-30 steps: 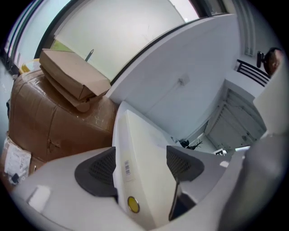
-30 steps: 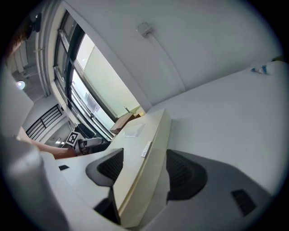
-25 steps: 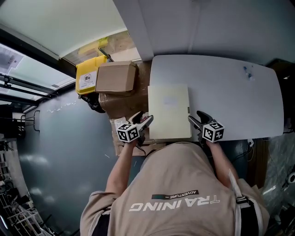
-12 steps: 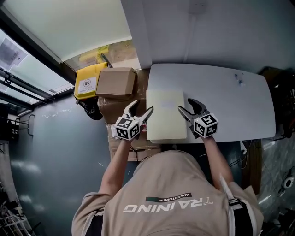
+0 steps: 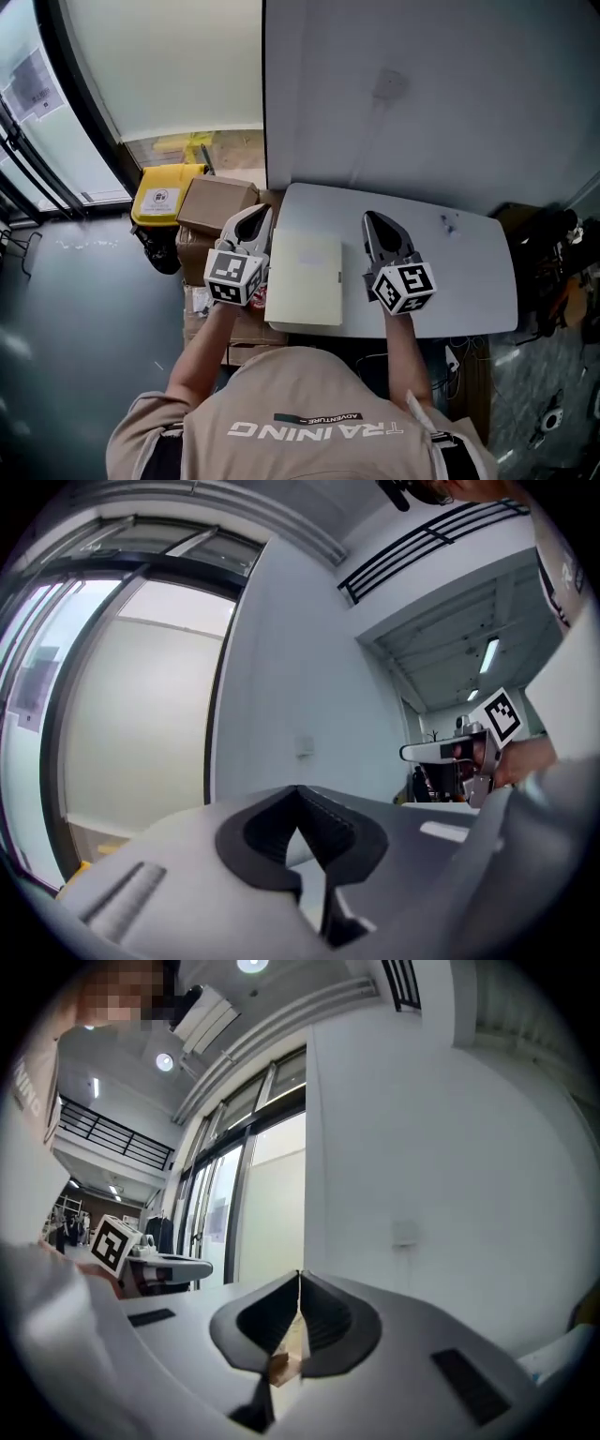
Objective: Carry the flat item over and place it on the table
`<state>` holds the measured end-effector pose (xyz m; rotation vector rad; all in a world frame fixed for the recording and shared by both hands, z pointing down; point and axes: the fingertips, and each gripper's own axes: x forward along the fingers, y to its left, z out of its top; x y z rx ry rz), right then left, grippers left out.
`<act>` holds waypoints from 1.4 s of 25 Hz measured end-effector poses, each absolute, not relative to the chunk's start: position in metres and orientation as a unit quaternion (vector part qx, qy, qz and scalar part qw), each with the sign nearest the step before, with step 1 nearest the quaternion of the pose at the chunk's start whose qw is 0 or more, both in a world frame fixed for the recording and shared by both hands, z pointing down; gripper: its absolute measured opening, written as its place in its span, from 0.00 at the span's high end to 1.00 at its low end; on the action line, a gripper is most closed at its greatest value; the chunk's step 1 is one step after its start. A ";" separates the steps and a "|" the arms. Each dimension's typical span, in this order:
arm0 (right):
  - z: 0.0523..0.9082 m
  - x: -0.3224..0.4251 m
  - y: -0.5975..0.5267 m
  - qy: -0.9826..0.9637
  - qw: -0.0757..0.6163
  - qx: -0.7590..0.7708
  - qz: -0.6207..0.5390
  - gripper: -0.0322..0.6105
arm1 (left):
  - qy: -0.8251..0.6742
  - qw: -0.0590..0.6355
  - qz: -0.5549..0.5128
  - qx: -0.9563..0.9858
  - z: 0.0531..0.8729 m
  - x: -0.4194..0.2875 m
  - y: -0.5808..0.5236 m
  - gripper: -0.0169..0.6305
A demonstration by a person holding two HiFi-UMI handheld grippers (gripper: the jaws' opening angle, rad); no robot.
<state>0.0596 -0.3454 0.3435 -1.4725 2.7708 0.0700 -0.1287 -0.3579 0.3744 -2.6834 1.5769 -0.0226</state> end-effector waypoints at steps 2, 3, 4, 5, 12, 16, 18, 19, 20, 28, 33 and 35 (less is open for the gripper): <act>0.330 0.062 -0.348 0.877 0.013 -0.480 0.028 0.94 | 0.516 0.023 -0.005 -0.856 0.358 -0.131 -0.360 0.97; 0.325 0.062 -0.349 0.875 0.017 -0.484 0.030 0.94 | 0.520 0.025 -0.003 -0.854 0.352 -0.132 -0.361 0.97; 0.321 0.063 -0.349 0.873 0.020 -0.486 0.032 0.94 | 0.523 0.028 0.001 -0.852 0.346 -0.134 -0.362 0.97; 0.317 0.063 -0.349 0.872 0.024 -0.487 0.032 0.94 | 0.527 0.033 0.005 -0.849 0.340 -0.136 -0.362 0.97; 0.308 0.070 -0.327 0.874 0.025 -0.484 0.041 0.94 | 0.536 0.026 0.005 -0.844 0.334 -0.139 -0.349 0.97; 0.308 0.071 -0.326 0.874 0.013 -0.485 0.039 0.94 | 0.532 0.017 -0.002 -0.847 0.333 -0.132 -0.344 0.97; 0.308 0.073 -0.325 0.875 0.013 -0.483 0.033 0.94 | 0.533 0.016 -0.004 -0.846 0.330 -0.128 -0.341 0.97; 0.309 0.074 -0.324 0.875 0.013 -0.482 0.030 0.94 | 0.532 0.015 -0.006 -0.847 0.331 -0.127 -0.338 0.97; 0.310 0.074 -0.322 0.877 0.014 -0.480 0.026 0.94 | 0.531 0.013 -0.009 -0.847 0.333 -0.127 -0.335 0.97; 0.332 0.065 -0.302 0.878 -0.012 -0.477 0.030 0.94 | 0.533 -0.007 -0.033 -0.846 0.361 -0.138 -0.312 0.97; 0.337 0.057 -0.296 0.875 -0.016 -0.483 0.031 0.94 | 0.525 -0.012 -0.033 -0.850 0.363 -0.144 -0.308 0.97; 0.340 0.055 -0.292 0.871 -0.026 -0.489 0.040 0.94 | 0.522 -0.016 -0.023 -0.852 0.361 -0.145 -0.304 0.97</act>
